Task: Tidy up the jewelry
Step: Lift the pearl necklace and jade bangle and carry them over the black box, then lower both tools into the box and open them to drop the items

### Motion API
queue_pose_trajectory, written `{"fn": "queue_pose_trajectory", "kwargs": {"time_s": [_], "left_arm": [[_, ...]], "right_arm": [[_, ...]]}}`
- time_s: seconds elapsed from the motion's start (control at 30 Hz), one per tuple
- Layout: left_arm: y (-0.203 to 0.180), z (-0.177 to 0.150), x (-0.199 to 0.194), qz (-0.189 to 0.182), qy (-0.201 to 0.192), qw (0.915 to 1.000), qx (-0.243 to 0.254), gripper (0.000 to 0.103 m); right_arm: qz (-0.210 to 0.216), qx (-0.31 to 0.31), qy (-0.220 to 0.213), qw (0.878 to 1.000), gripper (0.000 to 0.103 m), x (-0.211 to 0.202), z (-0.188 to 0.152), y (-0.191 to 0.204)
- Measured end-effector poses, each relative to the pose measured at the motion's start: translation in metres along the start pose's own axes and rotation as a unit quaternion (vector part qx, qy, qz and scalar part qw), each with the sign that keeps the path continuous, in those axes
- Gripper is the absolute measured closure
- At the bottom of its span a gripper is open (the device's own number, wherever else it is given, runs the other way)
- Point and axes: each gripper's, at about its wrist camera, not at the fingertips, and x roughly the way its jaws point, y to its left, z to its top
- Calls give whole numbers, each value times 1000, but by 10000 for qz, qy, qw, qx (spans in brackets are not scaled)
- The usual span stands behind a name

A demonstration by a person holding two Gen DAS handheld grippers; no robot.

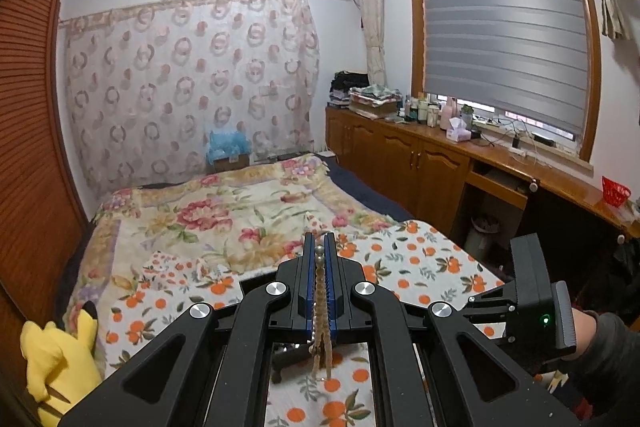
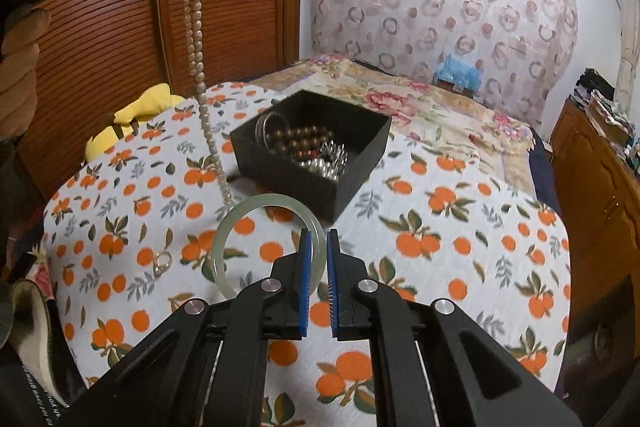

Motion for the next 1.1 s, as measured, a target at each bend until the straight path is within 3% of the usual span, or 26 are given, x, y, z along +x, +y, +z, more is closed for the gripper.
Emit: {"fn": "queue_pose_trajectory", "kwargs": {"time_s": [0.63,0.8,1.1], "left_arm": [[17,55,33,176,-151,9997,68,99],[30,38,66,195,171,9996,-92,99],[46,-24,124,158,965,9943,-418,99]], "right_arm": [[59,20,-333,9994,94,0,61,-39],[37,-30,-373,9993,94,11,75,-45],[17,-76,-330,9994,94,48,92,-54]]}}
